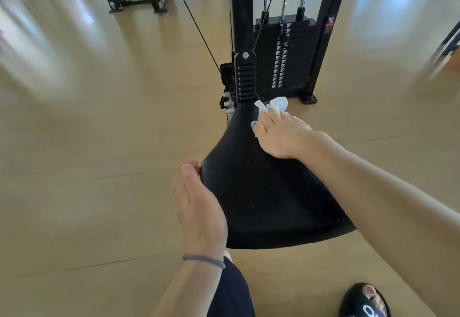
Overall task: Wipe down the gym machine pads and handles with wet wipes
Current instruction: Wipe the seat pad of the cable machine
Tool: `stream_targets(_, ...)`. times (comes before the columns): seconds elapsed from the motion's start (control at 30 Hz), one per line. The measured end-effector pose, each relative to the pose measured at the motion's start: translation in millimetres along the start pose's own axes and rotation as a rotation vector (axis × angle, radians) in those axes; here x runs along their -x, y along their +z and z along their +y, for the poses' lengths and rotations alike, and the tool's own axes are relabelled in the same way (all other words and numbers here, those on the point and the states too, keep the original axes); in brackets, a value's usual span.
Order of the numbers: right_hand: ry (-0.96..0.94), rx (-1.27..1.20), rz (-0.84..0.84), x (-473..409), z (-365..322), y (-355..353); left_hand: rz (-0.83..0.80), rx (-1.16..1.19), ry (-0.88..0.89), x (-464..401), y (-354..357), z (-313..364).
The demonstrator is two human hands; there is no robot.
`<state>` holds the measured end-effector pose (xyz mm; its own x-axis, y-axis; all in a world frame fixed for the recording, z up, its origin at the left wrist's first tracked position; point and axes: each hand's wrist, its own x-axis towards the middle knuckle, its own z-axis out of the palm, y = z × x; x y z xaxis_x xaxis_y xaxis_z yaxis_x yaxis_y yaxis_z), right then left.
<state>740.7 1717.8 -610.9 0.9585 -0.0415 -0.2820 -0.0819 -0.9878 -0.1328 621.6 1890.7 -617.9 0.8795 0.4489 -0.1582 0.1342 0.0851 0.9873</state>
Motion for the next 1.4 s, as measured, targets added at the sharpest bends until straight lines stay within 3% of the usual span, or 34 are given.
stream_targets(0.07,-0.049,-0.009,0.016,22.1,-16.3,2.2,0.012,0.014,0.010,-1.1,0.8,-1.0)
stream_targets(0.2,-0.358,-0.097,-0.058,19.9,-51.9,2.5,0.012,0.018,0.021,-4.0,0.7,-6.3)
stream_targets(0.37,-0.116,-0.084,-0.014,-18.9,-32.6,-25.9,0.024,-0.043,0.092,-3.3,0.0,-6.5)
stream_targets(0.5,0.025,-0.035,-0.106,-30.5,3.3,-15.7,0.016,-0.036,0.071,-1.3,0.0,-2.6)
stream_targets(0.67,0.172,-0.121,0.052,55.9,37.8,-0.5,-0.015,-0.061,0.070,1.2,-1.9,-1.1)
stream_targets(0.83,0.299,-0.135,0.031,108.9,52.6,4.8,-0.001,-0.038,0.066,1.1,-0.3,-0.6)
stream_targets(1.03,-0.129,0.009,0.003,22.7,-29.9,5.6,-0.004,-0.072,0.127,1.0,-1.7,0.6)
stream_targets(1.2,-0.493,-0.067,0.085,125.7,-34.6,22.1,0.003,-0.051,0.098,-3.6,-2.1,-4.3)
stream_targets(1.3,-0.513,-0.093,0.070,180.8,-16.3,21.4,-0.007,-0.072,0.094,-2.3,-1.6,-3.2)
stream_targets(1.4,-0.450,-0.075,0.088,145.7,-10.9,15.7,-0.022,-0.038,0.063,-2.8,-1.9,-3.0)
